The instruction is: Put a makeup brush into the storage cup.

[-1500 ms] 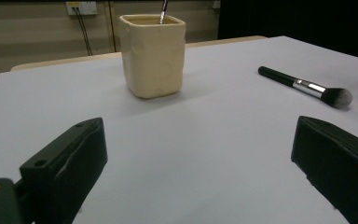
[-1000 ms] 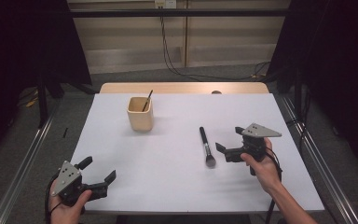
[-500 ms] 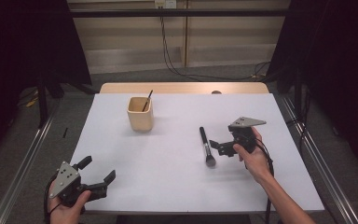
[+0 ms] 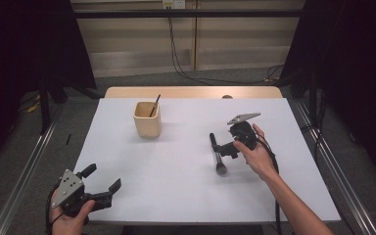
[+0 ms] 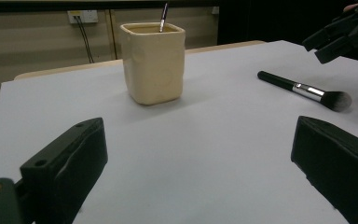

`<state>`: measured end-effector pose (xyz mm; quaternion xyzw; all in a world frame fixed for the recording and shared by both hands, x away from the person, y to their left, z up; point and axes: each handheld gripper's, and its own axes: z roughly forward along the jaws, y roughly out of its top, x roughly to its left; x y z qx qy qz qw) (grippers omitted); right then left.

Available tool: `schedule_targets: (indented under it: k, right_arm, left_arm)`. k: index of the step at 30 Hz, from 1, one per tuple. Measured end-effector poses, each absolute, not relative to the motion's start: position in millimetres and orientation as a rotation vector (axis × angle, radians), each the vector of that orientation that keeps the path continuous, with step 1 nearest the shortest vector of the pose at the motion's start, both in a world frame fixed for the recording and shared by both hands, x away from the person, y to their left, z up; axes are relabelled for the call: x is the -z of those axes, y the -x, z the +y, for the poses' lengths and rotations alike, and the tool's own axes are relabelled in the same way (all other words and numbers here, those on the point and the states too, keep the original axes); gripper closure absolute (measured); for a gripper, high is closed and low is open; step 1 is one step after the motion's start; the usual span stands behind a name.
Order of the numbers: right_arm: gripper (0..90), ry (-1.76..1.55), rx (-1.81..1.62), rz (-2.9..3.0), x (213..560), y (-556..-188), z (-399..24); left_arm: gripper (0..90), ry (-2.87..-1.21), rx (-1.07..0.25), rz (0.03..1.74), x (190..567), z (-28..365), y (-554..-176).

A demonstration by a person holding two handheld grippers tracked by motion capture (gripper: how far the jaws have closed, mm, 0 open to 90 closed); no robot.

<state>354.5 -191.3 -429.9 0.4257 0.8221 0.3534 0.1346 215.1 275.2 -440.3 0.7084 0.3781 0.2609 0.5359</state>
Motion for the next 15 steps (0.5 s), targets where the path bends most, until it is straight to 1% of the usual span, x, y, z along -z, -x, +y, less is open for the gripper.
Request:
schedule_targets:
  k: [7, 15]
  right_arm:
    - [2.5, -1.259, -0.888, 2.480, 425.7, -364.1, -184.1]
    - [4.8, -1.198, -0.737, 2.593, 423.9, -369.8, -171.9]
  left_arm:
    - [3.5, -1.690, -0.631, 0.906, 440.6, 276.6, -216.5]
    - [3.5, -1.681, -0.641, 0.914, 440.7, 279.0, -215.8]
